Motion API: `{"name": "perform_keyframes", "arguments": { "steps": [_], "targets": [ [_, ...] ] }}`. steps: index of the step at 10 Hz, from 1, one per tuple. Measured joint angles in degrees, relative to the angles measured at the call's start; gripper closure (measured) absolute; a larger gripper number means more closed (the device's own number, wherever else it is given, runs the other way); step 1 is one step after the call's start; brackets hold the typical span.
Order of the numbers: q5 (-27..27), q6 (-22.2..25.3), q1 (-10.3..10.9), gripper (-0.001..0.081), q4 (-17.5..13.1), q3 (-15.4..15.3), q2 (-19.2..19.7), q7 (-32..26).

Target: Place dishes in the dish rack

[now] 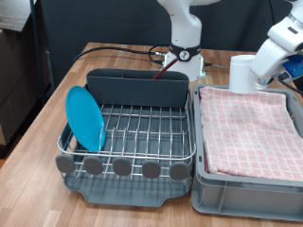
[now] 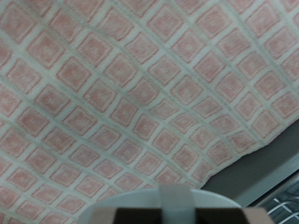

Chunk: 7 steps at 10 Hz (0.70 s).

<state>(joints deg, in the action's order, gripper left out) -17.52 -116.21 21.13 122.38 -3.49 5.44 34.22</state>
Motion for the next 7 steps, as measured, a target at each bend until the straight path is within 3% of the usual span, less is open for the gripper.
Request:
{"name": "perform_keyframes", "arguments": {
  "steps": [5,7],
  "targets": [
    [0.04,-6.98,-2.40,0.0734,-5.71,5.95,2.79,1.97],
    [1.19,-7.66,-3.30,0.0734,-8.76,8.09,4.48,2.53]
  ]
}}
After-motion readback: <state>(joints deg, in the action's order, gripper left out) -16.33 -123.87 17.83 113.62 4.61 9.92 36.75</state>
